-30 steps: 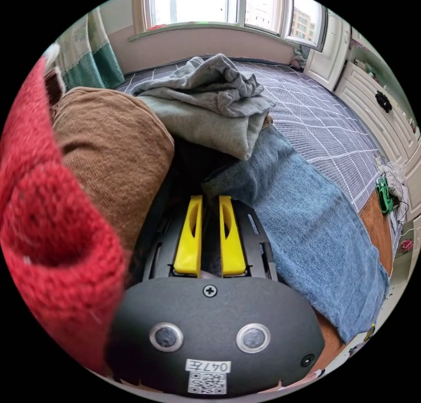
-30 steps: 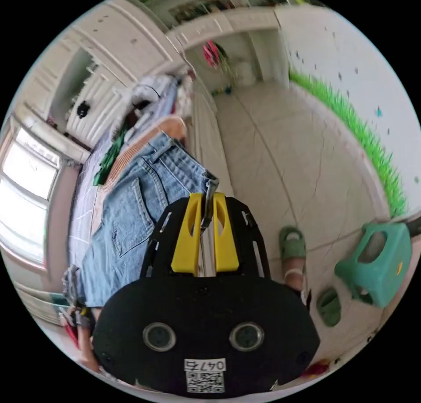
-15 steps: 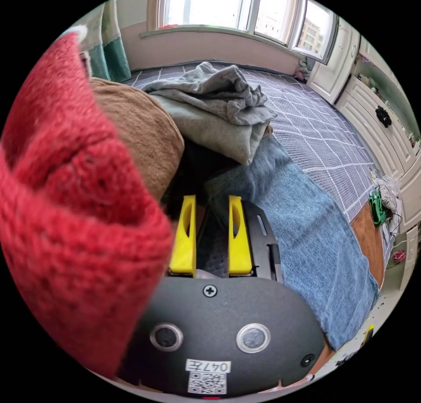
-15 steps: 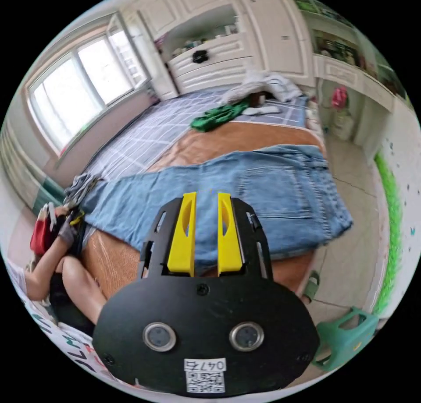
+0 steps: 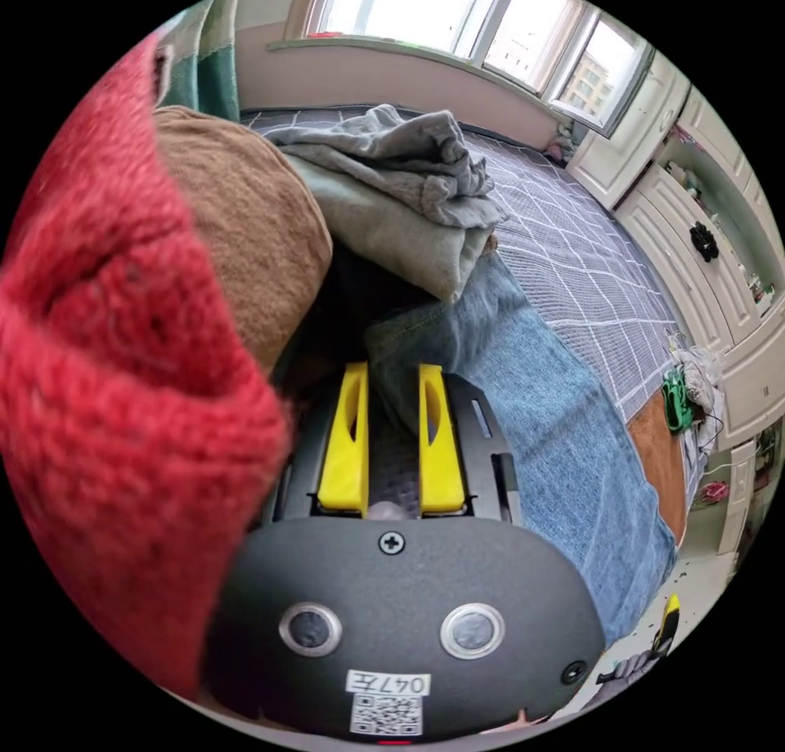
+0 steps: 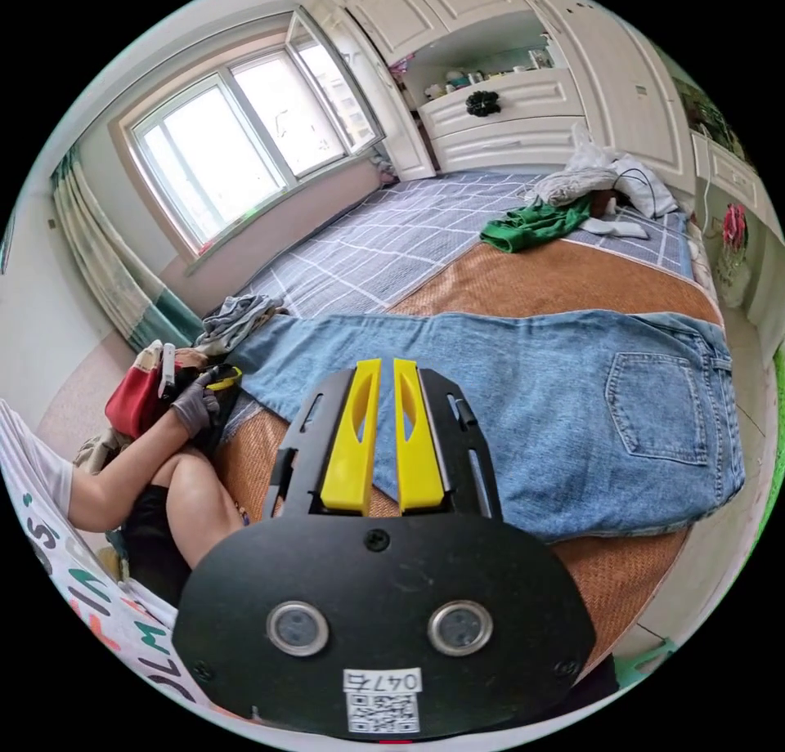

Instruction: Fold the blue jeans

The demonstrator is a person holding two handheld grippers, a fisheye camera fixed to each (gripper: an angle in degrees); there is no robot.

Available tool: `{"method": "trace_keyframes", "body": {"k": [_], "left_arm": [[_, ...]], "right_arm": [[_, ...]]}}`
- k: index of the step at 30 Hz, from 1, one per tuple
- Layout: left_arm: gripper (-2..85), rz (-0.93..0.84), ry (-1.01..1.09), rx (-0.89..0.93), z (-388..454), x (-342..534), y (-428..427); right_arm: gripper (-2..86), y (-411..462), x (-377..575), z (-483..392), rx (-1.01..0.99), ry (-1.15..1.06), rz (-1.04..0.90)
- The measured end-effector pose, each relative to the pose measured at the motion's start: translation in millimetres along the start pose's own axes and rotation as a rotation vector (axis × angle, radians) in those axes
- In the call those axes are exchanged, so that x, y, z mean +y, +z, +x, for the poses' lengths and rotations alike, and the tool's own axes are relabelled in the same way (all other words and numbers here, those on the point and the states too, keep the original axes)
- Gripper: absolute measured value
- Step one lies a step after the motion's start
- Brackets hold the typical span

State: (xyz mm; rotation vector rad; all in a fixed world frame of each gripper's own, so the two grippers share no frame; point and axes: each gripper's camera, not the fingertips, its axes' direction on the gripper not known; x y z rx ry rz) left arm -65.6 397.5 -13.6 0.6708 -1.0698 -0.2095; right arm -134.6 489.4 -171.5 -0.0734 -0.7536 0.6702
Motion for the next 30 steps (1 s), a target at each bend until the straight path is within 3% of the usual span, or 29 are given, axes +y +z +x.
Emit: {"method": "trace_keyframes", "body": {"k": [5,10,20,30], "left_arm": [[4.8,0.009,-0.108,0.049,-39.0,-13.2,0.8],[1.0,0.050,-0.055,0.135,-40.5,-29.3,-14.6],[0.0,0.211,0.232,0.087,39.1,-55.7,-82.3],[-0.2,0.217,0.295,0.137,90.0,-109.7,-110.4]], "right_arm": [[-0.9,37.9,-23.2,-34.4,-0.058,-0.098,-0.067],[-1.1,58.1,-42.2,-48.1,-0.106,-0.109,-0.096],[-1.2,64.9,-68.0,-54.2,-0.114,-0.106,-0.121],[-1.2,56.7,-81.1,-49.1,-0.122,-0.074,-0.109]]}}
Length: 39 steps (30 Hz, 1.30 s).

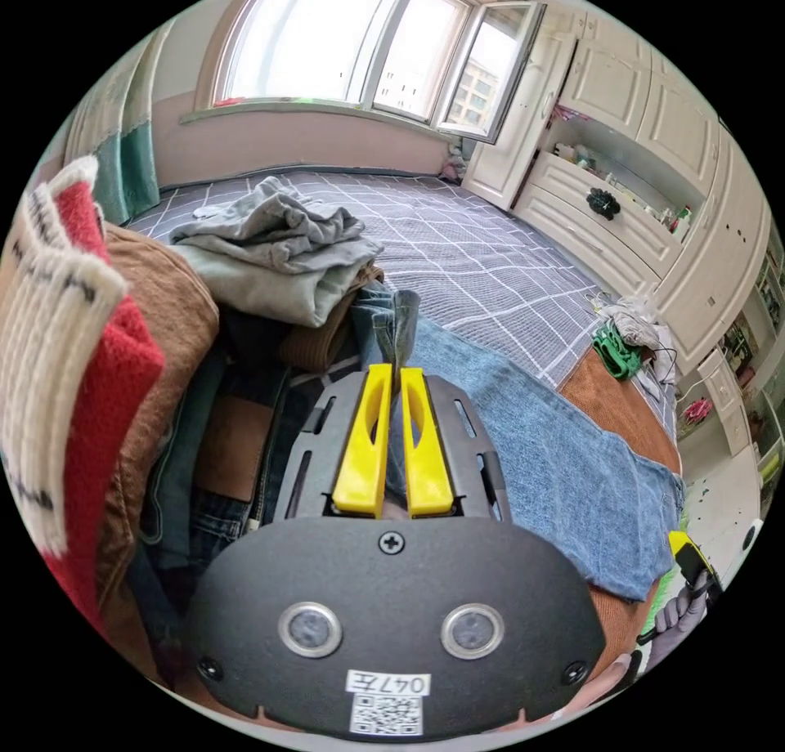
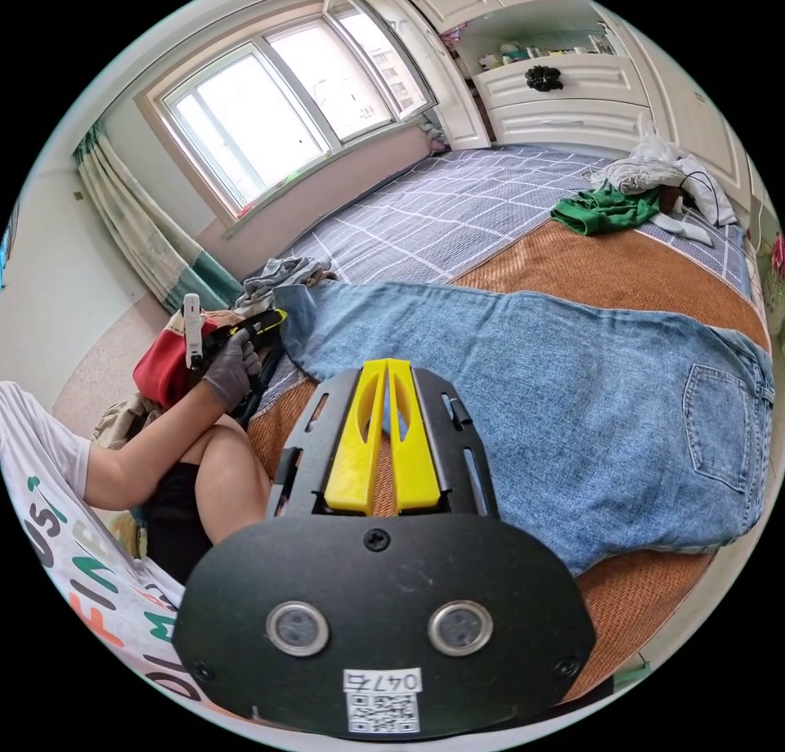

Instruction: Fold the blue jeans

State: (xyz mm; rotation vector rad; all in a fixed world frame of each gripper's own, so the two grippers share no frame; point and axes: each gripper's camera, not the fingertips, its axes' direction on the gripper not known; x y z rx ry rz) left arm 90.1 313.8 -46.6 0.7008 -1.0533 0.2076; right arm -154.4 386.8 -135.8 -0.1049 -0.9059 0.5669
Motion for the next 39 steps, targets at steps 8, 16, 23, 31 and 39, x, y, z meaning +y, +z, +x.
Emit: {"method": "trace_keyframes", "body": {"k": [8,16,23,31,39], "left_arm": [[-0.3,0.098,0.149,0.069,82.8,-91.4,-17.4],[-0.2,-0.053,0.872,0.464,379.5,-44.9,-31.7],[0.2,-0.211,0.993,0.430,472.4,11.4,10.7],[3.9,-0.346,1.215,0.570,513.8,11.7,3.5],[0.4,-0.202,1.043,0.291,417.9,-137.9,-30.0]], "right_arm": [[-1.2,-22.5,-1.1,8.3,0.024,0.028,0.027],[-1.0,-56.7,8.0,27.6,0.090,0.074,0.035],[6.1,-61.6,21.9,54.7,0.025,0.221,-0.005],[14.1,-43.6,5.7,78.5,-0.072,0.396,-0.016],[9.1,-36.0,-25.8,65.5,0.047,0.341,-0.065]]}}
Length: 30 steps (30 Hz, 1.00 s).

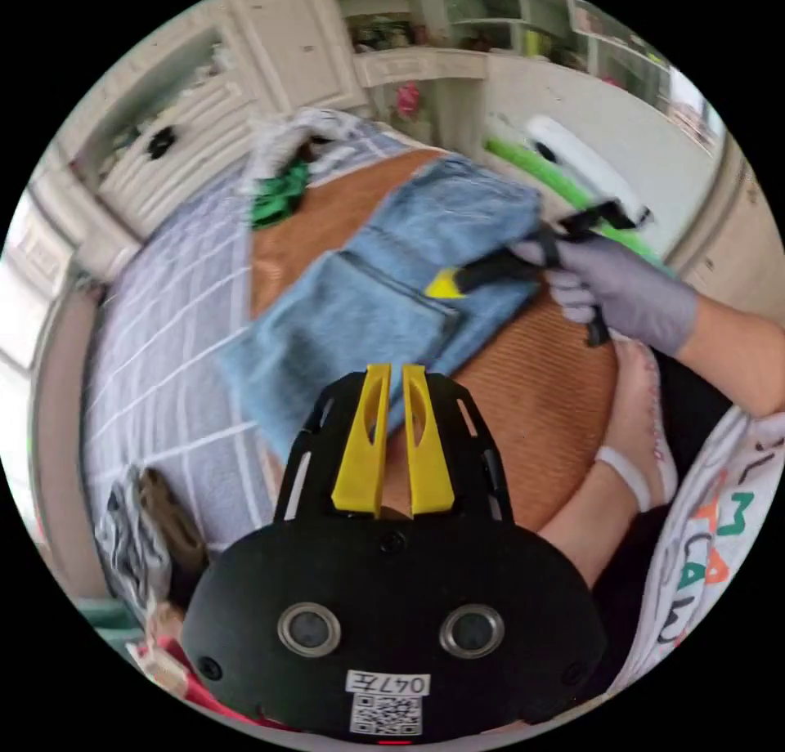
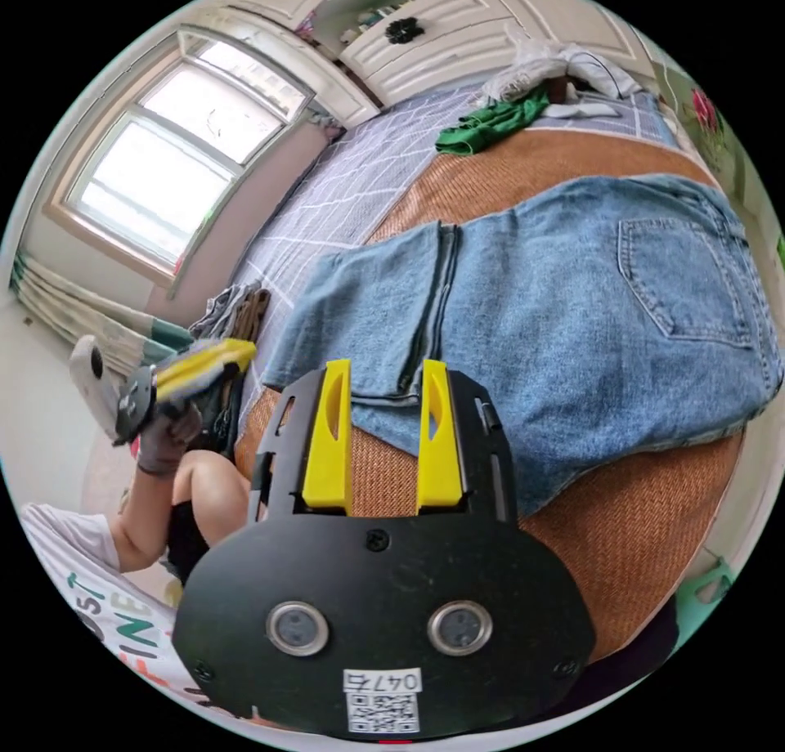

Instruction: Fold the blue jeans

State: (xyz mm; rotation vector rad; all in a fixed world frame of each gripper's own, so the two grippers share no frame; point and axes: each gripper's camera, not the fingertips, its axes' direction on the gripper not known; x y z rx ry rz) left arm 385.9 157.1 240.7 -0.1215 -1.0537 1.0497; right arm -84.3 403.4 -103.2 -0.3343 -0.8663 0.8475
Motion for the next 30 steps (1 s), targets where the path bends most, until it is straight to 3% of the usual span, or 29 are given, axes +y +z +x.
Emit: {"method": "trace_keyframes", "body": {"k": [3,6,9,11,14,16,18,20,26,30], "left_arm": [[-0.4,0.074,-0.314,0.088,-105.7,72.3,18.5],[-0.7,0.063,-0.408,0.168,-159.1,103.8,34.9],[-0.7,0.106,-0.461,0.222,-184.5,118.1,45.5],[-0.7,0.106,-0.481,0.272,-190.0,123.8,60.7],[-0.8,0.033,-0.399,0.341,-178.4,112.9,93.8],[-0.8,-0.073,-0.351,0.318,-165.0,103.2,121.3],[-0.8,-0.226,-0.301,0.225,-147.4,98.0,158.1],[-0.8,-0.252,-0.284,0.197,-140.7,100.1,171.1],[-0.7,-0.238,-0.367,0.289,-160.4,120.5,191.4],[-0.8,-0.087,-0.532,0.337,-197.5,157.1,173.4]], "right_arm": [[7.9,16.8,-14.6,-11.7,0.063,-0.023,-0.062],[5.9,38.9,-27.9,-18.8,0.100,-0.029,-0.157],[1.4,19.0,-35.8,-44.5,0.144,-0.105,-0.115],[0.6,-12.1,-31.7,-74.0,0.219,-0.193,0.006],[1.1,8.2,-31.1,-78.0,0.330,-0.216,-0.106],[2.4,24.4,-34.7,-66.1,0.312,-0.168,-0.209],[4.4,15.7,-36.3,-60.5,0.294,-0.124,-0.178],[7.0,-4.0,-36.3,-55.5,0.290,-0.055,-0.088],[5.0,10.8,-44.7,-33.1,0.129,0.082,-0.145],[0.7,4.4,-56.4,-46.5,0.107,0.060,-0.148]]}}
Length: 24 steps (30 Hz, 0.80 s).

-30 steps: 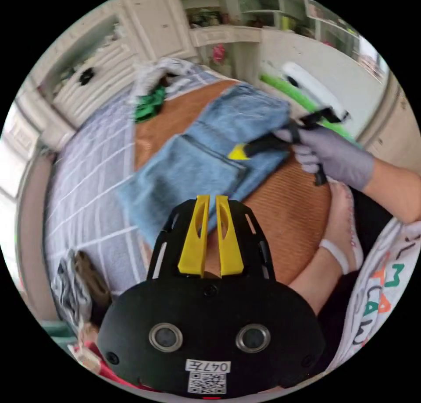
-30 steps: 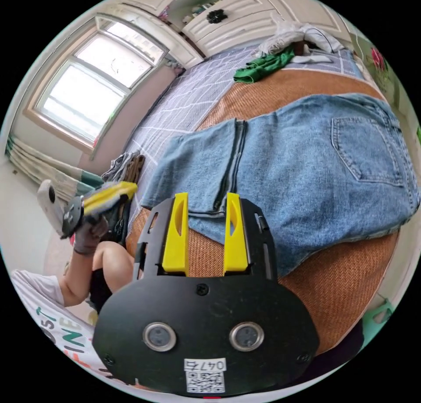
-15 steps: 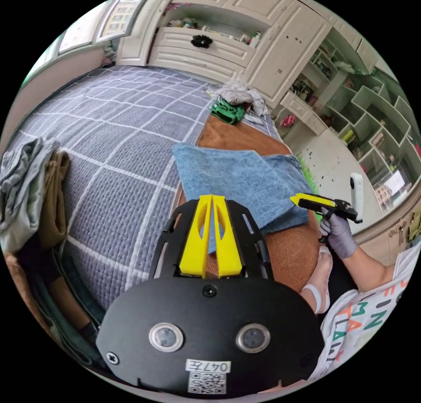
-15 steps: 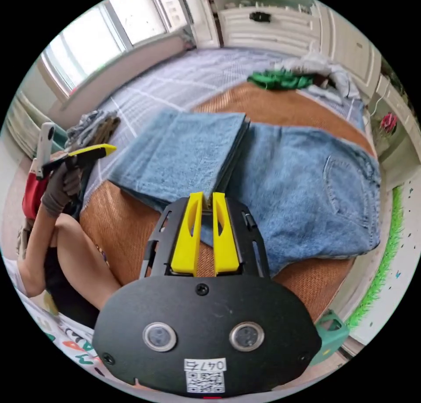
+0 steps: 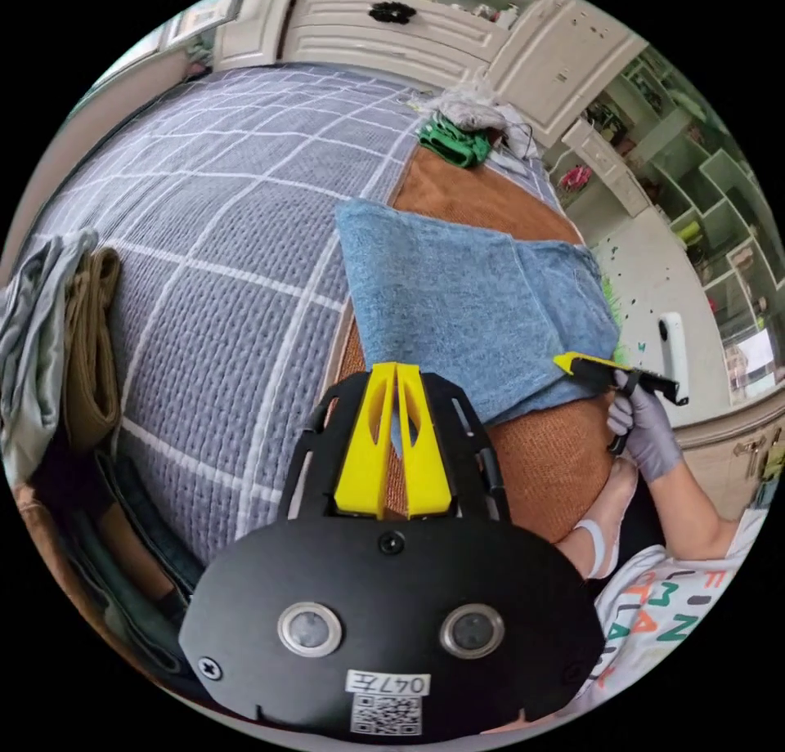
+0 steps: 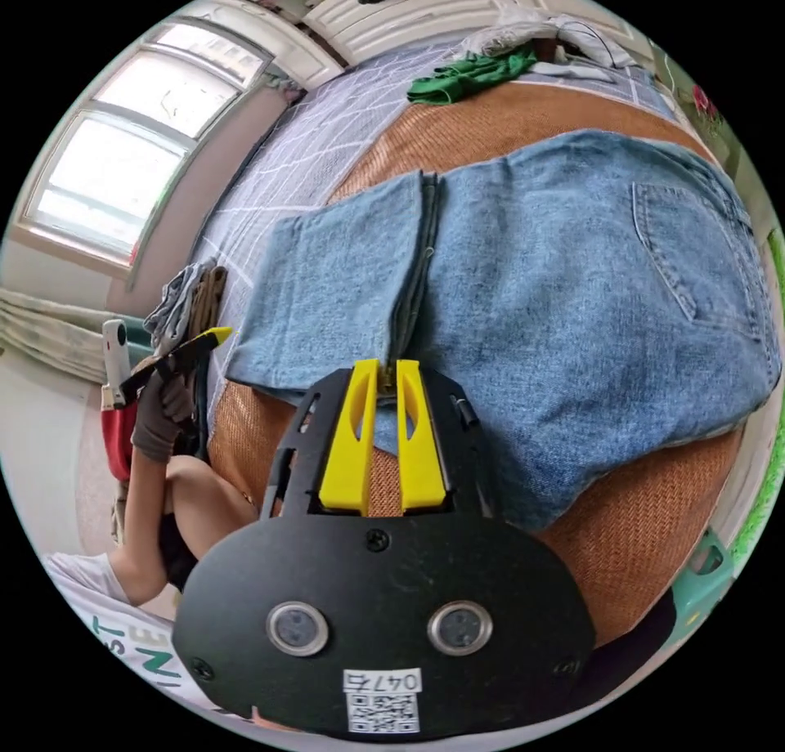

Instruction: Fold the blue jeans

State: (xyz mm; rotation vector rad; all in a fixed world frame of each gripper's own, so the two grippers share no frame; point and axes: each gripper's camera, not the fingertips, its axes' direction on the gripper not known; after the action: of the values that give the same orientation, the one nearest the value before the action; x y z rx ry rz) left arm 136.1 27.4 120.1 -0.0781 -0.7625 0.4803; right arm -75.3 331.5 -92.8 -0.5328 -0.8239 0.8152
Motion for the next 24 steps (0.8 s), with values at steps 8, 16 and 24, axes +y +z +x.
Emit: {"method": "trace_keyframes", "body": {"k": [8,16,24], "left_arm": [[-1.0,0.113,-0.010,0.320,-23.2,14.8,12.1],[-1.0,-0.181,0.146,-0.020,64.6,1.3,100.2],[-1.0,-0.078,0.124,0.211,73.0,-16.1,89.3]], "right_arm": [[-0.2,-84.3,1.2,-94.1,0.206,-0.314,0.196],[-0.2,-24.5,4.9,-20.8,0.109,-0.061,0.032],[-0.4,-61.3,4.7,-73.7,0.311,-0.279,0.112]]}}
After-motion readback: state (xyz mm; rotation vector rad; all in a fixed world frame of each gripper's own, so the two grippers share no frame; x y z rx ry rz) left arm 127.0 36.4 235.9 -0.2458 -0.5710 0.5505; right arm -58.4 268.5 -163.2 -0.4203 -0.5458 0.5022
